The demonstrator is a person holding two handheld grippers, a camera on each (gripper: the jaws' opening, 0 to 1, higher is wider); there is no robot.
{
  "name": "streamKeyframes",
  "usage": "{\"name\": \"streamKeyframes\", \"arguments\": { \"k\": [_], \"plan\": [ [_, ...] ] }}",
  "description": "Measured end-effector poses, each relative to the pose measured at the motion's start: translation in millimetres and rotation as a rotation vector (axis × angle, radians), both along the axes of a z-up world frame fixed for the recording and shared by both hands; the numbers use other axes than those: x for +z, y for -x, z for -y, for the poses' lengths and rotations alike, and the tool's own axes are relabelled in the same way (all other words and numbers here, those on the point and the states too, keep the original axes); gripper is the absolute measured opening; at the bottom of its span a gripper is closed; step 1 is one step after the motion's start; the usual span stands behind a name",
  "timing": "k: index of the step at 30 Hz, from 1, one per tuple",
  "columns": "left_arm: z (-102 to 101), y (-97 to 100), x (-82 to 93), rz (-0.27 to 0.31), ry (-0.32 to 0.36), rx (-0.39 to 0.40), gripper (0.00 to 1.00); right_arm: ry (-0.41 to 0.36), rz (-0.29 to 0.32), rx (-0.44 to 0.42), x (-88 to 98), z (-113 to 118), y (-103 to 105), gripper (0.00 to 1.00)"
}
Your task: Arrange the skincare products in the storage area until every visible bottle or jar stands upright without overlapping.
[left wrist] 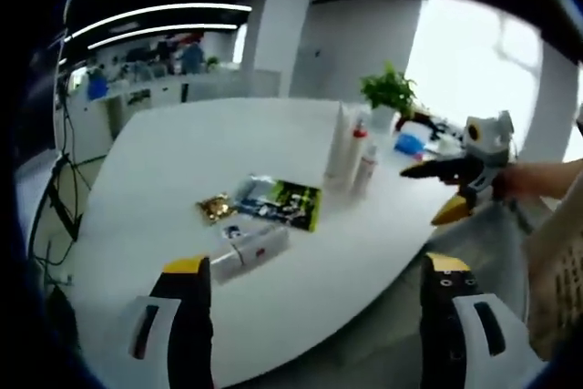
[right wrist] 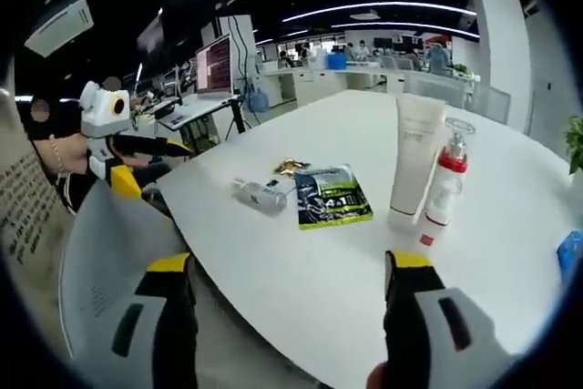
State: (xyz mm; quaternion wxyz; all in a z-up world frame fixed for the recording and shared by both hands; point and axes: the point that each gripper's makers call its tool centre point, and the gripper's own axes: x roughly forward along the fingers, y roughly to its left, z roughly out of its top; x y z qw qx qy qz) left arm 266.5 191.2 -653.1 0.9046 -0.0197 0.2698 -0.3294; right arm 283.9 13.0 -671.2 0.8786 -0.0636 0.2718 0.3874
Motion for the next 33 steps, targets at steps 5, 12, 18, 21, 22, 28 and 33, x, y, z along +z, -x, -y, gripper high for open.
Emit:
{"name": "streamKeyframes", "arguments": {
  "k": [5,12,18,21,22,28,33],
  "plan": [
    [-3,-1.1,2.9,0.021,0.013,0.019,0.9,0.025,0.004,0.078,-2.0,-23,-12,0.84],
    [-7,-1.6,6.8,0.055,0.023,0.026,0.88,0.086,0.013,0.222,-10.9,-57,-26,0.82],
    [-14,-5.6,7.1,0.053,0.053,0.057,0.87,0.129,0.007,0.332,-22.6,-81,-36,0.79],
    [-18,-6.5,6.9,0.042,0.073,0.076,0.87,0.134,-0.007,0.371,-28.9,-92,-41,0.78],
    [-19,-6.7,6.6,0.042,0.073,0.079,0.87,0.143,-0.009,0.385,-31.1,-95,-42,0.77],
    [-18,-6.1,5.4,0.04,0.057,0.075,0.87,0.2,-0.013,0.478,-46.9,-114,-51,0.74],
    [-18,-6.4,4.8,0.036,0.057,0.078,0.87,0.219,-0.017,0.524,-57.9,-130,-59,0.72]
  ]
}}
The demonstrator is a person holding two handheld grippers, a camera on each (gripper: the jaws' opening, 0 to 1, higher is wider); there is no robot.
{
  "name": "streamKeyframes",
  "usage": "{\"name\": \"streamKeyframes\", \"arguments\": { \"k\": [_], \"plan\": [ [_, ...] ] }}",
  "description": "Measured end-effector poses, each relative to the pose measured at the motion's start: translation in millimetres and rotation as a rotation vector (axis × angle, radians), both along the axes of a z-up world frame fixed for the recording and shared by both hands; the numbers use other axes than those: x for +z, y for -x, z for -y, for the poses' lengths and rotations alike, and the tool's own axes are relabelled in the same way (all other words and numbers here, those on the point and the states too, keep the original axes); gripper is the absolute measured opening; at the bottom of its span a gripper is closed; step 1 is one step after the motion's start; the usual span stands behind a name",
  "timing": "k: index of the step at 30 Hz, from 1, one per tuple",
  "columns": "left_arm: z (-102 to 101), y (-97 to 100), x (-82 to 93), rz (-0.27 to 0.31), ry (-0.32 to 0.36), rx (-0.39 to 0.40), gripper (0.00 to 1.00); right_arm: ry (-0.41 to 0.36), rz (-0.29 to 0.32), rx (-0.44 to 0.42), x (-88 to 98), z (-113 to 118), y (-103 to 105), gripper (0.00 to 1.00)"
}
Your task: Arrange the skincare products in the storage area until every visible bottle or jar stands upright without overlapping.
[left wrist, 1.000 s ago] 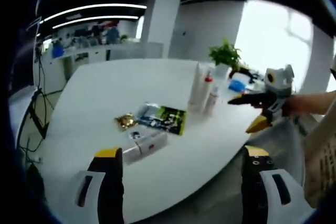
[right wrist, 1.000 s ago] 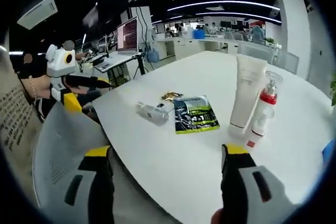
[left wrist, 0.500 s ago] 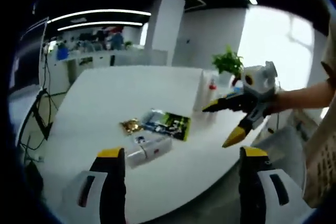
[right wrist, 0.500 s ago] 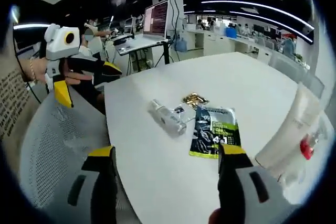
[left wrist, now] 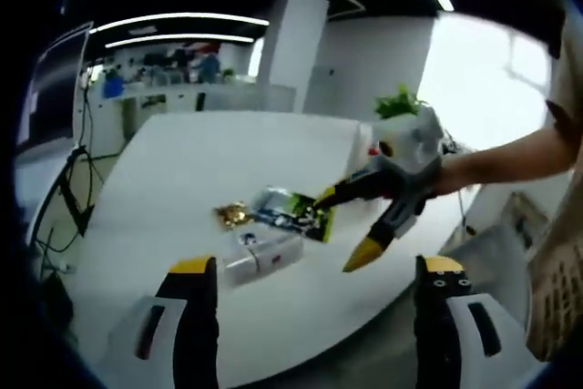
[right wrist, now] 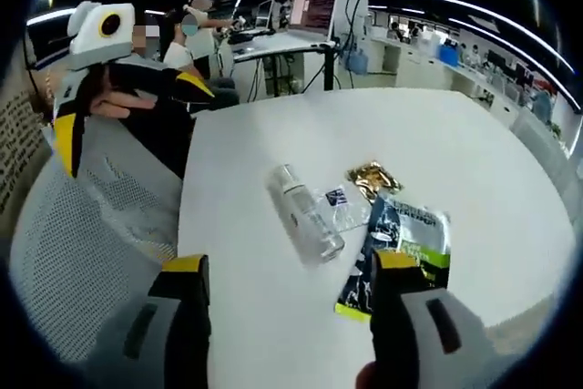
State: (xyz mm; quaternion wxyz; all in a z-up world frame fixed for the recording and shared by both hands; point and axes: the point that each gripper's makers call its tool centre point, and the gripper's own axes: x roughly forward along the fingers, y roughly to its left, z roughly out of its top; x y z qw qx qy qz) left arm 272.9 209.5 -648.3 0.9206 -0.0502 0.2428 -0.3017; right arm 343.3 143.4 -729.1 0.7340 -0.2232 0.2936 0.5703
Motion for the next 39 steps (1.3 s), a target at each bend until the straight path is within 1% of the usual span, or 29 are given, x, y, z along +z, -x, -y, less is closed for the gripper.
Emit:
{"name": "streamKeyframes", "arguments": {
  "k": [7,10,12,15,18,23,27,31,33,34,36,37,39],
  "plan": [
    [-1,-0.9,-1.2,-0.007,-0.003,0.005,0.86,0.013,-0.009,0.04,-12.6,-22,-11,0.66],
    [-1,-1.0,-1.8,-0.007,-0.007,0.005,0.86,0.014,-0.028,0.056,-18.1,-31,-12,0.64],
    [-2,-1.1,-1.9,-0.007,-0.009,0.009,0.86,0.02,-0.028,0.073,-21.9,-37,-12,0.63],
    [-3,-2.0,-1.8,-0.008,-0.005,0.018,0.86,0.029,-0.03,0.089,-26.6,-43,-14,0.59],
    [-4,-2.8,-2.1,-0.011,0.0,0.024,0.85,0.051,-0.013,0.102,-30.9,-48,-20,0.53],
    [-4,-2.8,-2.3,-0.012,-0.001,0.025,0.85,0.082,0.008,0.119,-36.0,-51,-27,0.43],
    [-4,-2.6,-3.0,-0.016,-0.001,0.023,0.84,0.108,0.011,0.134,-41.7,-50,-27,0.37],
    [-4,-2.2,-3.6,-0.02,-0.003,0.024,0.84,0.119,0.002,0.127,-46.0,-50,-27,0.29],
    [-4,-2.5,-3.7,-0.02,-0.003,0.027,0.84,0.142,0.012,0.142,-49.7,-50,-27,0.24],
    [-5,-2.5,-3.7,-0.02,-0.002,0.028,0.84,0.151,0.011,0.152,-51.8,-50,-26,0.23],
    [-5,-2.4,-4.0,-0.022,-0.004,0.028,0.83,0.185,0.028,0.178,-55.9,-49,-26,0.22],
    [-5,-2.4,-4.1,-0.022,-0.004,0.028,0.83,0.164,0.034,0.182,-53.3,-52,-26,0.22],
    [-5,-2.5,-4.3,-0.023,-0.005,0.028,0.83,0.18,0.032,0.184,-53.6,-51,-27,0.22]
  ]
}}
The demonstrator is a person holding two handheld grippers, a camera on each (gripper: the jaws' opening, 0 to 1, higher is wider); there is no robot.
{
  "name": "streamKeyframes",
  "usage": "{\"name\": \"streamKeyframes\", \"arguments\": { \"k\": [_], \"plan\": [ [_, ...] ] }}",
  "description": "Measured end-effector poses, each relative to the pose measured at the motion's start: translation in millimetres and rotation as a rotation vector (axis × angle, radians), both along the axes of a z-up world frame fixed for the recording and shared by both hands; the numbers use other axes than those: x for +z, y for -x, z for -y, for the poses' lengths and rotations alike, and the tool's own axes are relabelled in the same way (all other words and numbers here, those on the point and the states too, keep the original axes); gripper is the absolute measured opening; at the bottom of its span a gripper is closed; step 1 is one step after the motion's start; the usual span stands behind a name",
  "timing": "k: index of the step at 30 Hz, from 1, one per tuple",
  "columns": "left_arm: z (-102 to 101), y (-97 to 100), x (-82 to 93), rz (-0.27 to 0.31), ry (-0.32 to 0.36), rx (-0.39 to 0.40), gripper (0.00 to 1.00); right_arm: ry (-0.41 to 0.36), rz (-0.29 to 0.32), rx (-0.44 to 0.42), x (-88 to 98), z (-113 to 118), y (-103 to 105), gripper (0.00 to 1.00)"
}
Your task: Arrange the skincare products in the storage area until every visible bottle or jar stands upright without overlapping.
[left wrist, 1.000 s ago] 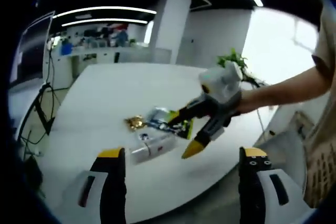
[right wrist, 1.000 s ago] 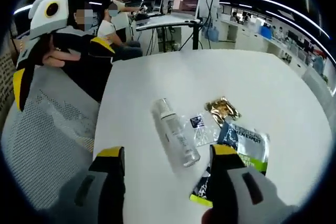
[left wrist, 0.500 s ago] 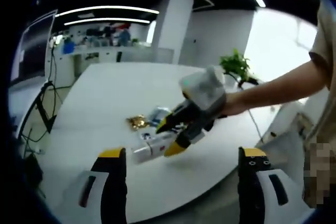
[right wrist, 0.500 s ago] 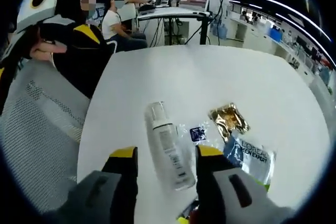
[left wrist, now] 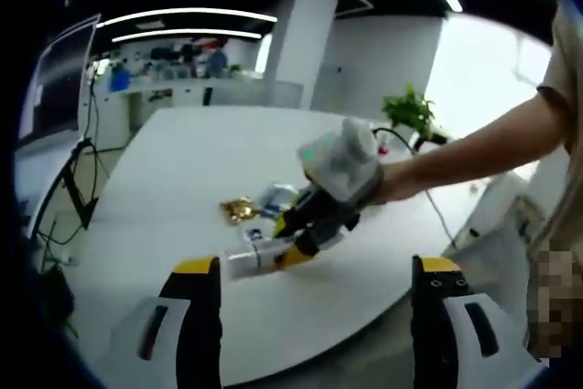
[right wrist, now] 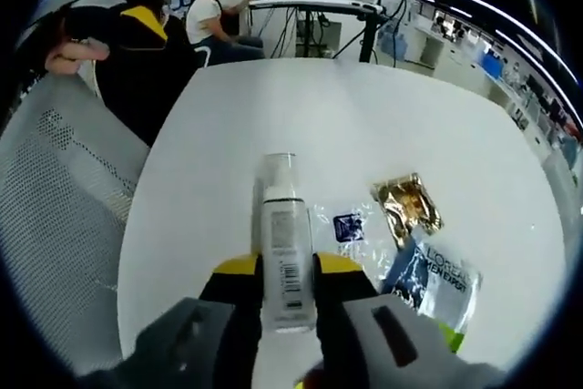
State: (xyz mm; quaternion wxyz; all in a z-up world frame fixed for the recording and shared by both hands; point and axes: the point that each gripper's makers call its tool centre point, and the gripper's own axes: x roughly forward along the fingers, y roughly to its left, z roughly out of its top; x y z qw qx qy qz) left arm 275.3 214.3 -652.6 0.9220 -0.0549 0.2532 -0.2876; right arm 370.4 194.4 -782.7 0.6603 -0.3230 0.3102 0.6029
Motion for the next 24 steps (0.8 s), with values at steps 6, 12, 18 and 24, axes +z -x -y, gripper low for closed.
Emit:
{"name": "streamKeyframes", "arguments": {
  "k": [6,12,18,24],
  "plan": [
    [-1,-0.3,-0.2,-0.003,0.003,0.004,0.82,0.019,-0.017,-0.024,-0.7,2,-1,0.21],
    [-1,-0.6,-0.3,-0.005,0.006,0.007,0.81,-0.041,-0.091,-0.119,2.3,1,4,0.2],
    [-1,-0.3,-0.6,-0.005,0.002,0.004,0.8,-0.148,-0.161,-0.223,13.7,8,9,0.2],
    [0,0.5,-0.8,-0.017,0.017,0.003,0.78,-0.308,-0.228,-0.35,36.1,17,13,0.2]
  ]
}}
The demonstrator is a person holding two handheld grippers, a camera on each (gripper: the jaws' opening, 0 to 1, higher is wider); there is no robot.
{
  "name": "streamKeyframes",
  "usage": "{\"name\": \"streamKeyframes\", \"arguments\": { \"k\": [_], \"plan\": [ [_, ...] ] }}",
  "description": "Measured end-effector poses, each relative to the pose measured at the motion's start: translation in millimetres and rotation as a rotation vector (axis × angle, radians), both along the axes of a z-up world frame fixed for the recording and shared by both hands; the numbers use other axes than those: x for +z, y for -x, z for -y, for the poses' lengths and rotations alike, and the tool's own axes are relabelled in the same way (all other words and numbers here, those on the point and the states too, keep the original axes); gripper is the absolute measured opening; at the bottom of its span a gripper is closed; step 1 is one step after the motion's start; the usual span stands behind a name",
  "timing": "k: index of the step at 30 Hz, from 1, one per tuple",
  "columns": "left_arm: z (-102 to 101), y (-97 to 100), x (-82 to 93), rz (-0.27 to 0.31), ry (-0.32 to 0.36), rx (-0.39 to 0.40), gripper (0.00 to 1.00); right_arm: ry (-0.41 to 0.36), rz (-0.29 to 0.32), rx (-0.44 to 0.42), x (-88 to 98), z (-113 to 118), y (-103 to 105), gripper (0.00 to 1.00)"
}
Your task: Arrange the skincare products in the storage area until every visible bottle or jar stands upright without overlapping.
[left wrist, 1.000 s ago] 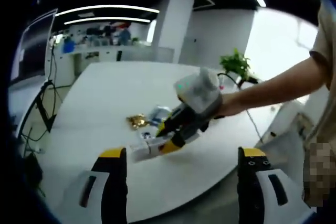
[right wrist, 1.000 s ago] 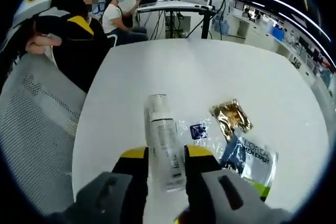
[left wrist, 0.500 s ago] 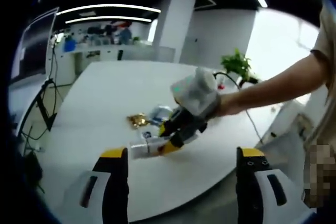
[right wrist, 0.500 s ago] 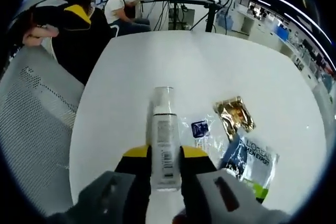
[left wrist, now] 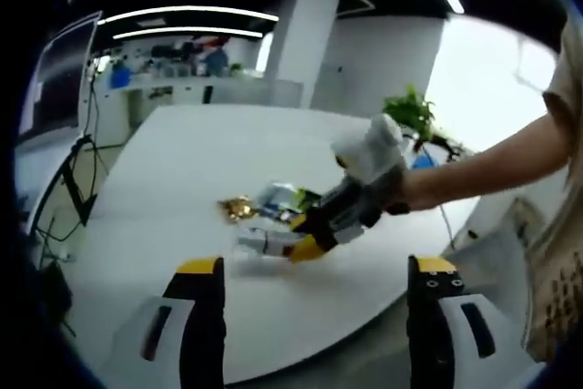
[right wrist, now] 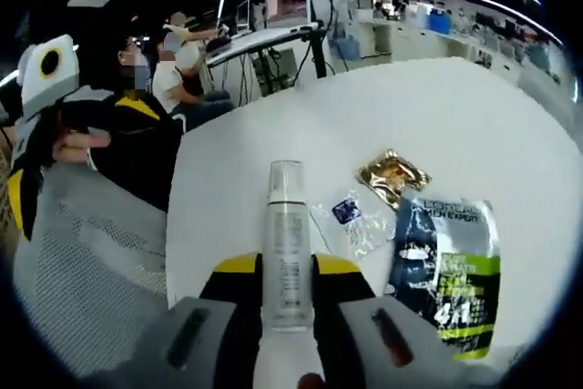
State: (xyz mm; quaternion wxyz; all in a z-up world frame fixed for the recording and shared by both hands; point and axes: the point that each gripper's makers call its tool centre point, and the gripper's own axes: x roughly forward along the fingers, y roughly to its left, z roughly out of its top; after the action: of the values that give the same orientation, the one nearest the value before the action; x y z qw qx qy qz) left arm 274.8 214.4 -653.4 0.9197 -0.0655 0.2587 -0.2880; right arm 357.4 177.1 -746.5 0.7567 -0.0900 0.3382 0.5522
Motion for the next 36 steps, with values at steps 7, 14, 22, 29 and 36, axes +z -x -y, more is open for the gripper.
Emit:
{"name": "streamKeyframes", "arguments": {
  "k": [7,14,22,29,36],
  "plan": [
    [4,3.7,2.3,-0.036,0.058,-0.007,0.78,-0.187,-0.063,-0.149,30.9,20,12,0.2],
    [11,6.2,3.4,-0.051,0.059,-0.044,0.81,-0.249,-0.06,-0.206,47.1,43,24,0.2],
    [25,6.9,7.8,-0.057,0.042,-0.097,0.83,-0.353,-0.065,-0.276,73.3,61,34,0.2],
    [53,1.6,23.4,-0.043,0.082,-0.166,0.83,-0.428,-0.032,-0.284,103.0,68,46,0.2],
    [88,-0.4,46.2,-0.04,0.199,-0.26,0.82,-0.49,-0.011,-0.281,125.0,76,65,0.2]
  ]
}}
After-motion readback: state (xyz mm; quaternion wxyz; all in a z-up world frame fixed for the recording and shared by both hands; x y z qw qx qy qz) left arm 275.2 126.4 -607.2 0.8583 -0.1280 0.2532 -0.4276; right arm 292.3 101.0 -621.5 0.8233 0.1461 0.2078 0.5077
